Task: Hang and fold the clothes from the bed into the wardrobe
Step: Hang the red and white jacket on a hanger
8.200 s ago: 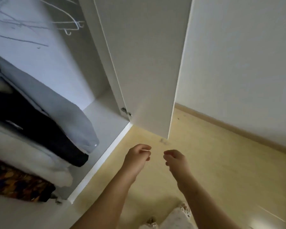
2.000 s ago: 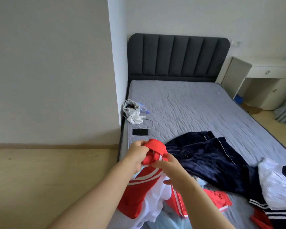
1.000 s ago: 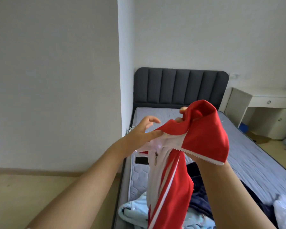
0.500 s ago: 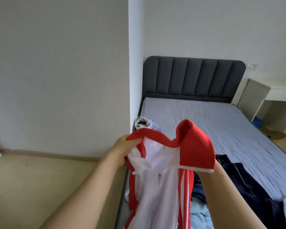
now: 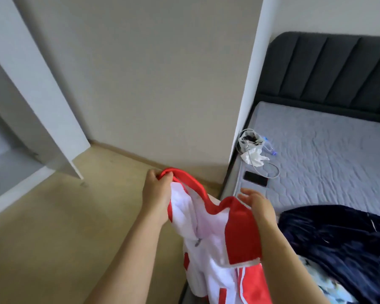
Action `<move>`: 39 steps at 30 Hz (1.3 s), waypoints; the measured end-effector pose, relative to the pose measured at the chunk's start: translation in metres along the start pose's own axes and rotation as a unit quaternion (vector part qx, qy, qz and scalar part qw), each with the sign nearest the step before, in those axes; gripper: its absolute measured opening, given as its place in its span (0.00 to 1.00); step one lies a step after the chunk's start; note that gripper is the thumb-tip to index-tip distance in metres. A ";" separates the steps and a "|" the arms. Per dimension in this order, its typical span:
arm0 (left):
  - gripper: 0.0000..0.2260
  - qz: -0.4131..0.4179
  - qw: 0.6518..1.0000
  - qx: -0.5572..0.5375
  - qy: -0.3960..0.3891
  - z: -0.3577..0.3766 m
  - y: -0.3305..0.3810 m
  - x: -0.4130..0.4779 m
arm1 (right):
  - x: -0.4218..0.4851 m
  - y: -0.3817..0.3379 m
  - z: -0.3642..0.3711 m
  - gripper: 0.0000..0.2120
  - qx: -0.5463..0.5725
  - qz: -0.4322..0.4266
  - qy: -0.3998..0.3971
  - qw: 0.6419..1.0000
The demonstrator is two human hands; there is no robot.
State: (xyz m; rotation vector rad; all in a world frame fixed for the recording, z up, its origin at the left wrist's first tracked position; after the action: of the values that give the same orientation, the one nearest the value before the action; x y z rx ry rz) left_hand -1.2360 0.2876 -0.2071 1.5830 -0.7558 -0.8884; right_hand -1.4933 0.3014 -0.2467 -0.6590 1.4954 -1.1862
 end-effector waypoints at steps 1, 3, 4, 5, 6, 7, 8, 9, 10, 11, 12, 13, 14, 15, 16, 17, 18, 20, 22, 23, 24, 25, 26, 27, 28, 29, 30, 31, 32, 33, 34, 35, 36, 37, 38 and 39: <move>0.09 -0.002 1.000 -0.017 0.014 -0.013 0.002 0.005 | -0.006 0.000 0.020 0.13 0.011 -0.005 -0.015 1.000; 0.08 -0.011 0.998 -0.056 0.035 -0.037 0.006 0.014 | -0.019 0.001 0.071 0.10 -0.009 -0.032 -0.094 0.995; 0.08 -0.019 0.996 -0.076 0.040 -0.048 0.007 0.019 | -0.028 0.002 0.101 0.10 -0.032 -0.057 -0.155 0.986; 0.07 -0.026 0.994 -0.096 0.045 -0.060 0.009 0.024 | -0.037 0.005 0.131 0.11 -0.048 -0.078 -0.225 0.970; 0.07 -0.029 0.992 -0.115 0.051 -0.073 0.012 0.030 | -0.047 0.008 0.158 0.12 -0.074 -0.094 -0.278 0.953; 0.07 -0.029 0.989 -0.133 0.059 -0.087 0.015 0.037 | -0.054 0.014 0.183 0.14 -0.108 -0.108 -0.315 0.937; 0.07 -0.026 0.986 -0.152 0.069 -0.104 0.018 0.044 | -0.060 0.020 0.207 0.15 -0.152 -0.116 -0.334 0.923; 0.08 -0.021 0.981 -0.174 0.079 -0.123 0.022 0.053 | -0.062 0.028 0.229 0.15 -0.202 -0.126 -0.334 0.912; 0.09 -0.016 0.976 -0.199 0.088 -0.144 0.025 0.062 | -0.061 0.035 0.247 0.14 -0.254 -0.135 -0.315 0.905; 0.10 -0.010 0.970 -0.221 0.097 -0.166 0.029 0.071 | -0.060 0.041 0.263 0.13 -0.297 -0.145 -0.293 0.897; 0.10 -0.002 0.965 -0.238 0.105 -0.188 0.033 0.080 | -0.058 0.046 0.278 0.12 -0.329 -0.156 -0.271 0.891; 0.11 0.008 0.960 -0.254 0.116 -0.211 0.037 0.088 | -0.055 0.051 0.291 0.13 -0.348 -0.165 -0.254 0.887; 0.12 0.017 0.954 -0.271 0.128 -0.235 0.040 0.097 | -0.053 0.059 0.305 0.13 -0.361 -0.165 -0.243 0.885; 0.13 0.028 0.949 -0.283 0.138 -0.258 0.044 0.105 | -0.052 0.065 0.319 0.12 -0.365 -0.161 -0.236 0.886; 0.14 0.044 0.949 -0.277 0.146 -0.280 0.047 0.112 | -0.051 0.072 0.332 0.11 -0.366 -0.153 -0.226 0.890; 0.14 0.063 0.954 -0.250 0.152 -0.302 0.050 0.117 | -0.051 0.077 0.345 0.10 -0.358 -0.147 -0.213 0.897; 0.14 0.082 0.961 -0.208 0.160 -0.328 0.053 0.123 | -0.053 0.079 0.365 0.10 -0.347 -0.148 -0.200 0.904; 0.15 0.101 0.974 -0.116 0.168 -0.364 0.054 0.129 | -0.056 0.073 0.391 0.12 -0.303 -0.150 -0.168 0.926; 0.15 0.114 0.976 -0.032 0.181 -0.402 0.054 0.135 | -0.062 0.059 0.427 0.15 -0.252 -0.154 -0.155 0.943; 0.16 0.113 0.976 0.017 0.188 -0.418 0.052 0.138 | -0.067 0.051 0.443 0.16 -0.233 -0.159 -0.155 0.947; 0.16 0.100 0.972 0.067 0.200 -0.434 0.050 0.141 | -0.073 0.043 0.460 0.17 -0.218 -0.168 -0.160 0.948; 0.15 0.082 0.966 0.108 0.222 -0.450 0.045 0.142 | -0.079 0.036 0.476 0.17 -0.204 -0.176 -0.166 0.948; 0.14 0.063 0.956 0.142 0.249 -0.467 0.042 0.142 | -0.085 0.031 0.492 0.18 -0.191 -0.181 -0.174 0.949; 0.12 0.051 0.943 0.174 0.280 -0.483 0.039 0.142 | -0.091 0.029 0.507 0.18 -0.177 -0.182 -0.185 0.949; 0.10 0.044 0.927 0.208 0.309 -0.497 0.038 0.140 | -0.097 0.028 0.522 0.18 -0.164 -0.183 -0.198 0.949; 0.08 0.040 0.910 0.238 0.337 -0.509 0.038 0.139 | -0.103 0.028 0.538 0.18 -0.153 -0.184 -0.214 0.947; 0.06 0.032 0.895 0.258 0.363 -0.521 0.036 0.139 | -0.108 0.029 0.553 0.18 -0.141 -0.187 -0.231 0.944; 0.07 0.022 0.885 0.259 0.386 -0.533 0.033 0.139 | -0.114 0.030 0.568 0.17 -0.131 -0.186 -0.247 0.942; 0.08 0.014 0.881 0.243 0.406 -0.544 0.029 0.140 | -0.119 0.032 0.582 0.18 -0.124 -0.185 -0.261 0.939; 0.09 0.009 0.880 0.219 0.422 -0.554 0.025 0.143 | -0.123 0.034 0.596 0.19 -0.122 -0.182 -0.274 0.936; 0.10 0.005 0.877 0.202 0.436 -0.564 0.020 0.147 | -0.125 0.038 0.610 0.20 -0.122 -0.179 -0.288 0.933; 0.11 0.000 0.875 0.192 0.445 -0.572 0.015 0.152 | -0.126 0.041 0.623 0.20 -0.128 -0.176 -0.300 0.929; 0.11 -0.010 0.876 0.178 0.449 -0.579 0.009 0.160 | -0.125 0.045 0.637 0.20 -0.135 -0.175 -0.313 0.924; 0.10 -0.022 0.882 0.139 0.449 -0.586 0.001 0.170 | -0.122 0.047 0.651 0.21 -0.141 -0.175 -0.325 0.918; 0.10 -0.037 0.891 0.075 0.446 -0.589 -0.009 0.181 | -0.119 0.047 0.666 0.21 -0.144 -0.175 -0.338 0.913; 0.09 -0.055 0.895 0.002 0.443 -0.592 -0.018 0.194 | -0.115 0.047 0.682 0.21 -0.145 -0.175 -0.350 0.909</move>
State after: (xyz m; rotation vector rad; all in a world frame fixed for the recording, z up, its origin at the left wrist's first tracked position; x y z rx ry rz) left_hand -0.6281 0.4239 -0.1935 1.8075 -0.0098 -0.1607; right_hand -0.8100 0.1942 -0.2028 -1.4329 0.9551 -0.8364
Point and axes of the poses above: each hand's wrist, its own x-axis towards the middle knuckle, its own z-axis out of the palm, y = z × x, the point moved 8 cm from there along x, towards the middle knuckle
